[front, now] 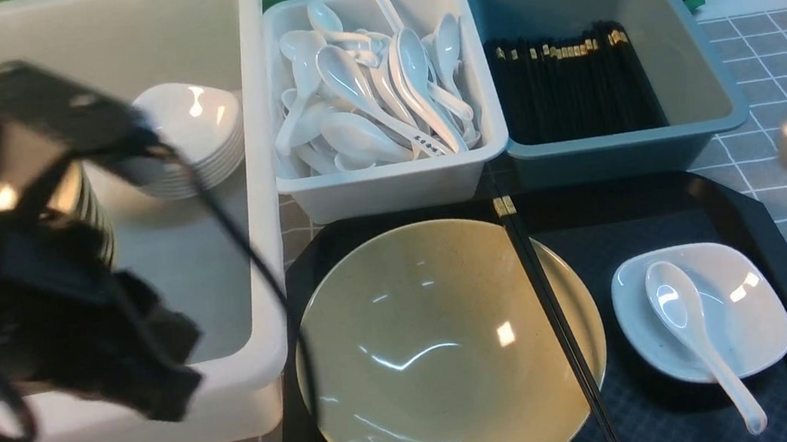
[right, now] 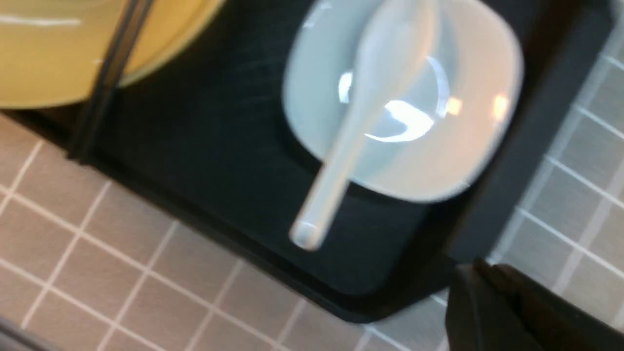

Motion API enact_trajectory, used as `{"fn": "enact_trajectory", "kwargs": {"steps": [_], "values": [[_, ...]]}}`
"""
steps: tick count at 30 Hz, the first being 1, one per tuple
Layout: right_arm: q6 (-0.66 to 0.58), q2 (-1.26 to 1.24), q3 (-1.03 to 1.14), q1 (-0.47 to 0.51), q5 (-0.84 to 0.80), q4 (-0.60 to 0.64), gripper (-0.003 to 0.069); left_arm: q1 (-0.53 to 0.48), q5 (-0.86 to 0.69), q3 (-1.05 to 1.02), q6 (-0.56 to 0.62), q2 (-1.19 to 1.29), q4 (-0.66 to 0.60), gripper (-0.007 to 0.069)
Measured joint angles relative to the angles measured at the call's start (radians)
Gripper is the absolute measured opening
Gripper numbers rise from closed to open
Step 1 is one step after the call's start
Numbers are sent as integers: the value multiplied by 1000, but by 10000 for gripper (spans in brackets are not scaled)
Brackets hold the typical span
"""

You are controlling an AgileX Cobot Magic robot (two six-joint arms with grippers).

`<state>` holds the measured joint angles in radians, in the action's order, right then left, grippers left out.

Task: On grey table put chopsticks spoon bowls plates into blue grey white boxes.
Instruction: 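Move the grippers toward the tableware on the black tray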

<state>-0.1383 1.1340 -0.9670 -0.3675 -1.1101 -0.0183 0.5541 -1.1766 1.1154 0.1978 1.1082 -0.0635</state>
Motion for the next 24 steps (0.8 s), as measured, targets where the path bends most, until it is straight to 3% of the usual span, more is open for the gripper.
{"fn": "enact_trajectory", "kwargs": {"steps": [4, 8, 13, 14, 18, 21, 24], "values": [[68, 142, -116, -113, 18, 3, 52, 127, 12, 57, -15, 104, 55, -8], [98, 233, -189, -169, 33, 4, 89, 145, 29, 60, -21, 124, 70, -8], [170, 395, -316, -224, 36, 8, 238, 145, 36, 56, -23, 108, 100, -8], [195, 444, -344, -234, 39, 9, 305, 145, 41, 47, -23, 90, 102, -8], [231, 529, -395, -246, 47, 12, 444, 145, 53, 7, -24, 34, 105, -8], [241, 569, -406, -251, 58, 29, 510, 145, 62, -22, -24, -4, 105, -8], [247, 595, -409, -251, 68, 47, 528, 145, 69, -46, -24, -19, 105, -8]]}}
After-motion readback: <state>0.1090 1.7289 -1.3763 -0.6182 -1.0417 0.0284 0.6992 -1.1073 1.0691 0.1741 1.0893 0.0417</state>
